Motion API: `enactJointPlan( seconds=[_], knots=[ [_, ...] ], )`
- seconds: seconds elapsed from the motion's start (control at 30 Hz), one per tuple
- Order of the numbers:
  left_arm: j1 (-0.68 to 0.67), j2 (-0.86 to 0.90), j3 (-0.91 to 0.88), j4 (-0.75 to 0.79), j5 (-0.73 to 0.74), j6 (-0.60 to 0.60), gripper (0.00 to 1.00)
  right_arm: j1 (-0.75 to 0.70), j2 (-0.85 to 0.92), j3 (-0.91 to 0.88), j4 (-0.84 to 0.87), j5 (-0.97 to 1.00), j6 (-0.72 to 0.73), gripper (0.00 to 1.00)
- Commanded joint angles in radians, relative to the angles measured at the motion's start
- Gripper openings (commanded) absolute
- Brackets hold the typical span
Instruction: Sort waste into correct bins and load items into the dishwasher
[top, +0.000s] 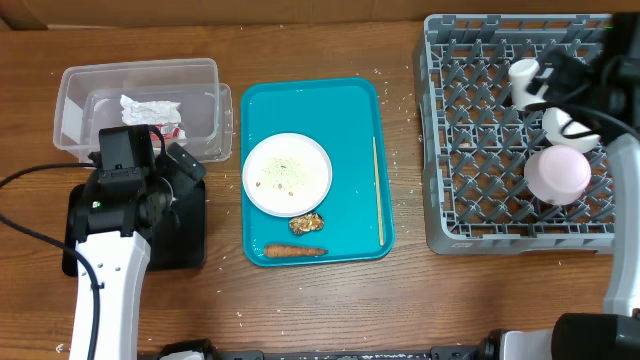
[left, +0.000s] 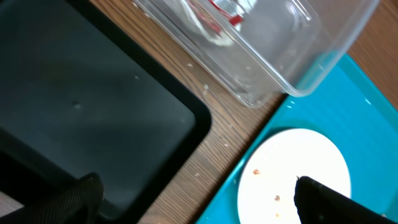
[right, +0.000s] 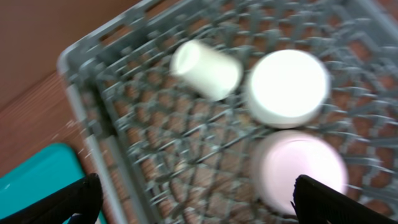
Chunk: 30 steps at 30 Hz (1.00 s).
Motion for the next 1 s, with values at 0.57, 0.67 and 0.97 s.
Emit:
enactJointPlan(
  seconds=[0.57,0.67,0.97],
  knots=[
    [-0.494,0.085,0.192,-0.063,0.350,0.076,1.00,-0.082,-0.004,0.011,-0.002,0.022,0.008,1.00],
    [-0.620,0.184,0.336,-0.151,0.158,0.076,1.00,-0.082,-0.004,0.011,-0.002,0.022,0.008,1.00],
    [-0.697,0.417,0.430,0.005,-0.114,0.077,1.00,-0.082,-0.004,0.011,-0.002,0.022,0.008,1.00]
  ],
)
